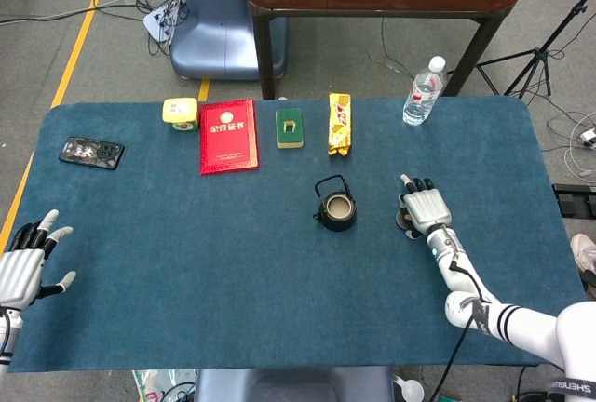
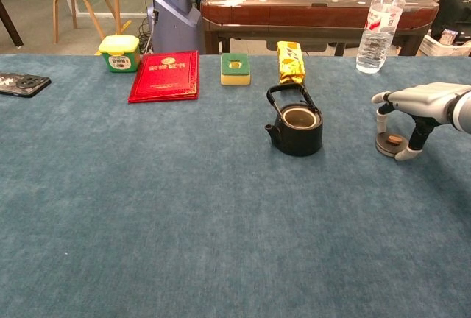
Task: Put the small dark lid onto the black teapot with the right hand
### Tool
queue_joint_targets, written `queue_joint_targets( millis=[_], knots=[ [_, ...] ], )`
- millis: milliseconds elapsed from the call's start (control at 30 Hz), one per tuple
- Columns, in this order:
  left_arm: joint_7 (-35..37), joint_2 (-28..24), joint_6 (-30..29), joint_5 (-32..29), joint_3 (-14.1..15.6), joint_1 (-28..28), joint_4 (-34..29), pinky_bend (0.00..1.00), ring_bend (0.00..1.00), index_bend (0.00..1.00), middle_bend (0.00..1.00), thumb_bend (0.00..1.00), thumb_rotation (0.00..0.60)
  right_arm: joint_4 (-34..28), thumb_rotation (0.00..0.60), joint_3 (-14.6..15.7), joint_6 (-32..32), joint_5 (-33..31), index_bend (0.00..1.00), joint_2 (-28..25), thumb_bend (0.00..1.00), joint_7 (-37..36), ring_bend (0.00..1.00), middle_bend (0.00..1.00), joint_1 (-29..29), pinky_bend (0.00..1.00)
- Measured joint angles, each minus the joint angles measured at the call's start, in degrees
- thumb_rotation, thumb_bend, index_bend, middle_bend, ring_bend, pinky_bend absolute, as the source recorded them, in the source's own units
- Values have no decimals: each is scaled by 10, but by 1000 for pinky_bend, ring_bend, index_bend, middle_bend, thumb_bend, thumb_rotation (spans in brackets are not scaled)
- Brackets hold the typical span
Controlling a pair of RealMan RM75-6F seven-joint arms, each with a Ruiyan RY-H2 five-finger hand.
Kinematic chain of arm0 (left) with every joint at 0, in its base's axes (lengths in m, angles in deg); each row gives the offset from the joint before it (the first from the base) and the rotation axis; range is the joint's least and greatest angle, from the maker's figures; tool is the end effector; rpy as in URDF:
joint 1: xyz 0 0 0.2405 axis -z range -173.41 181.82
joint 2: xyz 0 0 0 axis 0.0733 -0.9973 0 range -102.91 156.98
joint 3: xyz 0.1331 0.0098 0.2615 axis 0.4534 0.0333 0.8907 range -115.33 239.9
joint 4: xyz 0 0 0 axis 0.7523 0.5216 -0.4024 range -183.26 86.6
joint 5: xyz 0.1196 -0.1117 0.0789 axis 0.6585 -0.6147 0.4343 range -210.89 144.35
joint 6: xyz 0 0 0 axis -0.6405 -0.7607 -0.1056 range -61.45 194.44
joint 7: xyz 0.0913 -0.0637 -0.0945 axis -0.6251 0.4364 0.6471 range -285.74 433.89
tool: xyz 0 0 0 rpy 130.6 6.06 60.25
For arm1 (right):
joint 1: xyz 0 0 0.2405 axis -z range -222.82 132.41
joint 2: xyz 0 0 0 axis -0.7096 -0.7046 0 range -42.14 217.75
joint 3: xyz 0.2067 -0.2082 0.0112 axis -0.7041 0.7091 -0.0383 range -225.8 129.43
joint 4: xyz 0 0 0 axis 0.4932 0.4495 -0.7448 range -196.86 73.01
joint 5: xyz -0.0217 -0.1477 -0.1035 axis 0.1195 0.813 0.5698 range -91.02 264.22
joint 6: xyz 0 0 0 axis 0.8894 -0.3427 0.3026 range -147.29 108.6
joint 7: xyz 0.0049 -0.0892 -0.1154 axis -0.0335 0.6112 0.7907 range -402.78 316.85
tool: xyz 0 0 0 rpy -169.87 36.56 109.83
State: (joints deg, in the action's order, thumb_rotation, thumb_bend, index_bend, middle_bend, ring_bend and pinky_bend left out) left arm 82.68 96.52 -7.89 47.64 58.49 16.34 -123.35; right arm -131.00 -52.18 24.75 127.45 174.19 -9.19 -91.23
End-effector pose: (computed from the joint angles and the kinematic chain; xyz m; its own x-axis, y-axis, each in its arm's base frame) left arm -0.3766 0.2368 0.1854 0.4309 0.0858 0.8983 0.9010 0.0139 -0.4335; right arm -0.2746 -0.4042 0.0356 0.6673 -0.4163 0.6176 -0.7209 -0.1525 0.6761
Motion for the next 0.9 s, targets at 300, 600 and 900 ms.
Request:
queue_joint_targets(
  millis=[300, 600, 900],
  knots=[
    [0, 2, -2, 0, 0, -1, 3, 0, 0, 200, 0, 258, 600, -11, 600, -2, 6, 5, 394, -6, 207, -4, 0, 0, 0, 0],
    [-2, -4, -8, 0, 0, -5, -6, 0, 0, 199, 0, 258, 600, -54, 600, -2, 26, 11, 395, -27, 207, 2, 0, 0, 1, 0],
    [-10, -19, -17, -5, -4, -9, -28, 0, 0, 199, 0, 258, 600, -132, 600, -8, 57, 11, 395, -68, 207, 18, 0, 0, -1, 0]
  ],
)
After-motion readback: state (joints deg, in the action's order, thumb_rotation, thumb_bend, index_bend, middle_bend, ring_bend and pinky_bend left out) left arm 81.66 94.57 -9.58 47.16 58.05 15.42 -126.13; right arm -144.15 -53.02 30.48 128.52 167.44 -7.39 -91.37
